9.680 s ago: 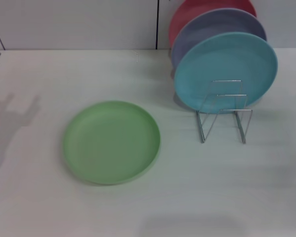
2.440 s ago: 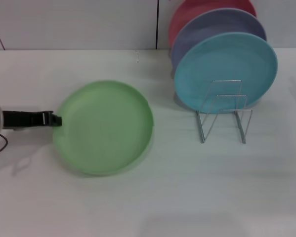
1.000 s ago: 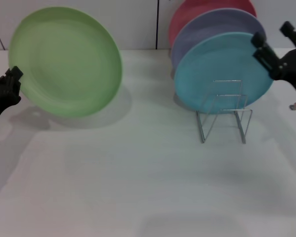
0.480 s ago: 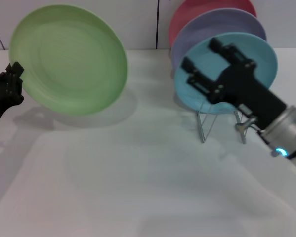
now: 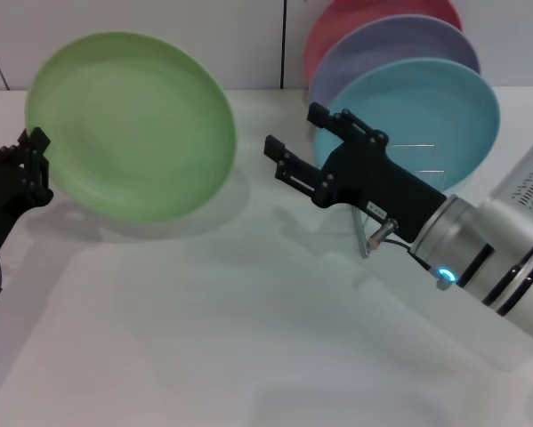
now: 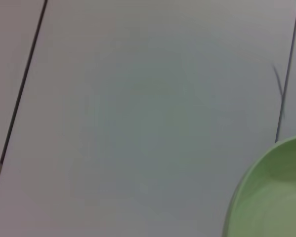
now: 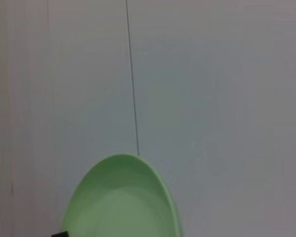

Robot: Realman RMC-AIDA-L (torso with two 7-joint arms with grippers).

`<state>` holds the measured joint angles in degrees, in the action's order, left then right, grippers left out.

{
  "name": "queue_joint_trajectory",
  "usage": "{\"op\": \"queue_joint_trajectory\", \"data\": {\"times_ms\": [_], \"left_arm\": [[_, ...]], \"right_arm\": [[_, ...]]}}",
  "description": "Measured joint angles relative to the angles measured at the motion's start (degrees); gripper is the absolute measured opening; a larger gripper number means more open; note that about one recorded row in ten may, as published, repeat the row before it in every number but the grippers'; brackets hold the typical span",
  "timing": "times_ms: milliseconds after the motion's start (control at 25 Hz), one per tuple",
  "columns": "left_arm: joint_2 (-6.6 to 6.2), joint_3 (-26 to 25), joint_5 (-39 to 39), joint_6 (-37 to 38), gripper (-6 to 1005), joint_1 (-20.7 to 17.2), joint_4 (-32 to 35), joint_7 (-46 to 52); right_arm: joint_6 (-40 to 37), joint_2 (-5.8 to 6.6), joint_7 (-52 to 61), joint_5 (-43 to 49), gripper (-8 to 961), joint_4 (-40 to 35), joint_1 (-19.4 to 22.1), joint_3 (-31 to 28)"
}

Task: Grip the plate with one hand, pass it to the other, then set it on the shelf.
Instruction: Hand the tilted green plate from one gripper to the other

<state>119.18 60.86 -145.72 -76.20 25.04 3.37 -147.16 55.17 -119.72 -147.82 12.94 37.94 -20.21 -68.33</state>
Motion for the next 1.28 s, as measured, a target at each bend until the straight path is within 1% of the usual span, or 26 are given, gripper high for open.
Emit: {"op": "queue_joint_trajectory", "data": {"times_ms": [160, 280, 680, 880, 1000, 1080, 1120, 1280], "left_arm": [[0.0, -1.1, -0.1, -0.4, 33, 1.2, -2.9, -1.6], [0.0, -1.3, -0.1, -0.6, 33, 1.7, -3.6, -2.3], [0.0, -1.3, -0.1, -2.3, 33, 1.9, -4.0, -2.4], [-0.01, -1.6, -0.1, -2.4, 33, 2.4, -4.9, -4.0], [0.0, -4.2, 0.0, -2.2, 33, 3.4, -6.9, -6.0], [0.0, -7.3, 0.3, -2.0, 33, 4.2, -8.8, -8.0], [0.0, -7.3, 0.3, -2.0, 33, 4.2, -8.8, -8.0], [-0.01, -10.3, 0.4, -1.8, 33, 4.5, -9.9, -10.1]], "right_arm": [[-0.2, -0.01, 1.3, -0.2, 760, -3.1, -2.4, 0.5], [-0.3, -0.02, 2.5, -0.2, 760, -4.7, -3.7, 0.5], [-1.9, -0.03, 5.4, -0.2, 759, -5.5, -5.0, 0.5], [-2.4, -0.07, 6.9, -0.3, 759, -5.3, -5.7, 0.9], [-2.9, -0.08, 7.1, -0.3, 760, -5.2, -6.3, 1.2], [-4.3, -0.08, 7.4, -0.3, 760, -5.0, -7.0, 1.3], [-4.3, -0.08, 7.4, -0.3, 760, -5.0, -7.0, 1.3], [-6.7, -0.13, 7.6, -0.3, 760, -4.9, -8.5, 1.4]]}}
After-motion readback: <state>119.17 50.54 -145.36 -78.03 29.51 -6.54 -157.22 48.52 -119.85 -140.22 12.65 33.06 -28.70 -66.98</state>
